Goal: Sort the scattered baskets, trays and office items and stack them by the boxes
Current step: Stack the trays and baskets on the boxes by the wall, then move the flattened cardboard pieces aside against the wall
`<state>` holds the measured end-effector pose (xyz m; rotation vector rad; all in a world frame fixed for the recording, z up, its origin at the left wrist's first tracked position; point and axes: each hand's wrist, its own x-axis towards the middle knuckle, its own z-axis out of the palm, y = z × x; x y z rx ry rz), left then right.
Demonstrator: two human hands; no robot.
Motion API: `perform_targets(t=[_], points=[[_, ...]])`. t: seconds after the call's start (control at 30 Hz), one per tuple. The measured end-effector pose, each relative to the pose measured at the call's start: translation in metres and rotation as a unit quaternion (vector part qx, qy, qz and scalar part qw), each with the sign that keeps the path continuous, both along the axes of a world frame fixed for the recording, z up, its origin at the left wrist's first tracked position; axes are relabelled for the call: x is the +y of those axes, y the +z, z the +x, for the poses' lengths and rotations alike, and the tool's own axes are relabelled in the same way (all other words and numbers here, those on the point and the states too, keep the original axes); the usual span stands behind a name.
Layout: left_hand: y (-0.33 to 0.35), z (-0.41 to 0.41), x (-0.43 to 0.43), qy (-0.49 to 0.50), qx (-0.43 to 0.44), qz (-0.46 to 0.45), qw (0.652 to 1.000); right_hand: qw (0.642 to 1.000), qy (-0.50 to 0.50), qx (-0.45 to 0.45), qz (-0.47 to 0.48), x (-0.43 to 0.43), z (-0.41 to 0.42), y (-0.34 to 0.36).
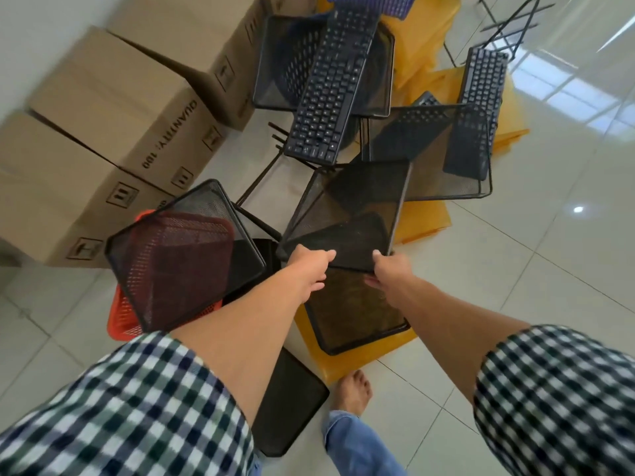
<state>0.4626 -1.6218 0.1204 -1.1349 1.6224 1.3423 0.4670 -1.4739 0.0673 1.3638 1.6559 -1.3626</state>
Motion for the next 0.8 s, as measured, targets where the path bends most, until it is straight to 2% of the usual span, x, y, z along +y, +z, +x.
perform_targets(t=[0.23, 0.4, 0.5, 0.67, 0.8], points=[[-0.001, 0.028, -0.009, -0.057, -0.022, -0.054, 0.997, 0.999, 0.026, 0.012, -0.018, -0.009, 0.013, 0.007], [0.029, 0.040, -0.019, -0.232, -0.004, -0.159, 0.960, 0.995, 0.092, 0.039, 0.020, -0.021, 0.023, 0.042], [0.055, 0.046, -0.028, -0.299, 0.010, -0.190, 0.935, 0.989, 0.129, 0.059, 0.047, -0.028, 0.035, 0.066], [0.106, 0.066, -0.060, -0.370, 0.036, -0.220, 0.902, 0.957, 0.240, 0.109, 0.117, -0.052, 0.061, 0.116], [0.152, 0.092, -0.103, -0.383, 0.067, -0.247, 0.888, 0.924, 0.307, 0.149, 0.172, -0.090, 0.087, 0.161]])
